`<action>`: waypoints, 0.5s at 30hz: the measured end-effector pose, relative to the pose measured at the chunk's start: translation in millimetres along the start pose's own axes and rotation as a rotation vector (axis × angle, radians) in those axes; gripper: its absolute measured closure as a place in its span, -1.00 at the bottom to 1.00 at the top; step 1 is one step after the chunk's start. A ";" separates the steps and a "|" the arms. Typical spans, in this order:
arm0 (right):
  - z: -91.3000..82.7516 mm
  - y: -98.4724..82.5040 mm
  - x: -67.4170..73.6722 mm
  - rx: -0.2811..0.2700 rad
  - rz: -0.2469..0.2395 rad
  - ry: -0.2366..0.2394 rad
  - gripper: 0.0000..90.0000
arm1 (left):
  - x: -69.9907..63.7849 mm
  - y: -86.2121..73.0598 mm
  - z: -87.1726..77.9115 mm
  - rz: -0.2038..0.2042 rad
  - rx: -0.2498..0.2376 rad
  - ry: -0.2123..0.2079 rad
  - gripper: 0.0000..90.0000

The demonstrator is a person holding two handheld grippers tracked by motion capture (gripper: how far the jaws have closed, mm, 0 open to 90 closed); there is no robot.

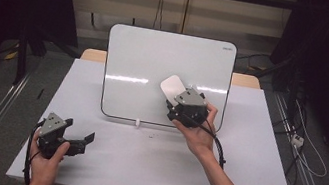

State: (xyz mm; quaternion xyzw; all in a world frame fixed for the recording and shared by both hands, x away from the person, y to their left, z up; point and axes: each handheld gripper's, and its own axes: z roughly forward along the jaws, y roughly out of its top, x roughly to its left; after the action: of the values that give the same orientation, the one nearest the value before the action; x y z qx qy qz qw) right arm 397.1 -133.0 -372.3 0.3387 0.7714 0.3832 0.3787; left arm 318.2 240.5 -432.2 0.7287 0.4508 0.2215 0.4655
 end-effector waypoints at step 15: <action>-16.0 -17.7 -27.1 0.015 0.047 -0.041 -0.29 | 3.2 -1.3 -0.6 -0.013 0.004 -0.003 -0.86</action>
State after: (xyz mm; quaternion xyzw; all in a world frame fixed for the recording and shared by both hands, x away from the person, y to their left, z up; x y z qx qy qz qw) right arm 392.6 -168.8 -371.8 0.3672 0.7581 0.3793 0.3828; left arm 318.7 243.7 -433.4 0.7268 0.4554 0.2166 0.4663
